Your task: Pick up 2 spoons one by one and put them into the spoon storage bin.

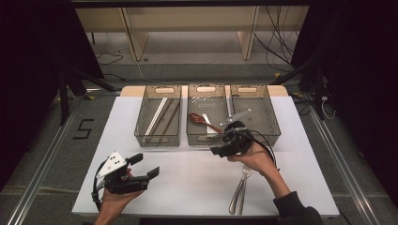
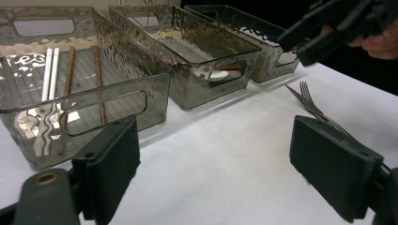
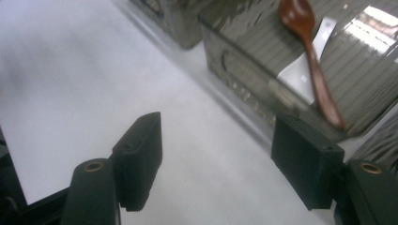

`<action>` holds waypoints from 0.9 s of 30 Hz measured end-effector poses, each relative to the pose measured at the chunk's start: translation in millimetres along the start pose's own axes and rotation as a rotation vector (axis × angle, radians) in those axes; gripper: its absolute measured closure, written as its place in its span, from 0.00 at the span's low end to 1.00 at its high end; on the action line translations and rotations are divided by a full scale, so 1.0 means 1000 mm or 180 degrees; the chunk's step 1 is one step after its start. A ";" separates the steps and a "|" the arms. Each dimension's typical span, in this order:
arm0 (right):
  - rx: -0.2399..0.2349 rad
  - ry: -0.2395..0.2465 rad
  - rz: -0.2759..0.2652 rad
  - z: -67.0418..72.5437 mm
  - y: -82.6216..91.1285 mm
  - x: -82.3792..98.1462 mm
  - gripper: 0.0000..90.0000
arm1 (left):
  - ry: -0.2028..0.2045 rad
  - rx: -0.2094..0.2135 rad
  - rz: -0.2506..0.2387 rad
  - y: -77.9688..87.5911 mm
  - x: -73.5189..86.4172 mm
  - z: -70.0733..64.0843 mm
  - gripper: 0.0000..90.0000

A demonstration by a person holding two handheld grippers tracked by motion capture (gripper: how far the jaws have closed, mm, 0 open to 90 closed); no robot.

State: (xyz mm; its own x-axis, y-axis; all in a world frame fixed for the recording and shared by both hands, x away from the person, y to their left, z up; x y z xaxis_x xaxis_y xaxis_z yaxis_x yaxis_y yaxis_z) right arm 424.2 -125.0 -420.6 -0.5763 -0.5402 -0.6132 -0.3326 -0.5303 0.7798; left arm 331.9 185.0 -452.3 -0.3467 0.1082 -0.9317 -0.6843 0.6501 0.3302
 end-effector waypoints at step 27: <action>-0.0142 0.0243 0.0294 0.028 -0.011 0.077 0.85 | -0.0004 0.0001 -0.0007 0.000 0.000 0.000 0.18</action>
State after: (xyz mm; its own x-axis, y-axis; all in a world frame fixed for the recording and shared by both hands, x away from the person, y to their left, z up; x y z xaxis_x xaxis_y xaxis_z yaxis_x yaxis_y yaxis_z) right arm 362.7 -142.2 -472.7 -0.5438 -0.6353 -0.5483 -0.2463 -0.5037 0.8280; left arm 331.7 185.0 -451.9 -0.3445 0.1077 -0.9326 -0.6848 0.6507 0.3281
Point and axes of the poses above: each handheld gripper's, and its own axes: y roughly backward along the jaws, x roughly out of its underside, z roughly to its left, the point moved 4 cm from there along -y, roughly forward along the jaws, and after that the axes turned 2 degrees about -y, right-handed, at the moved point
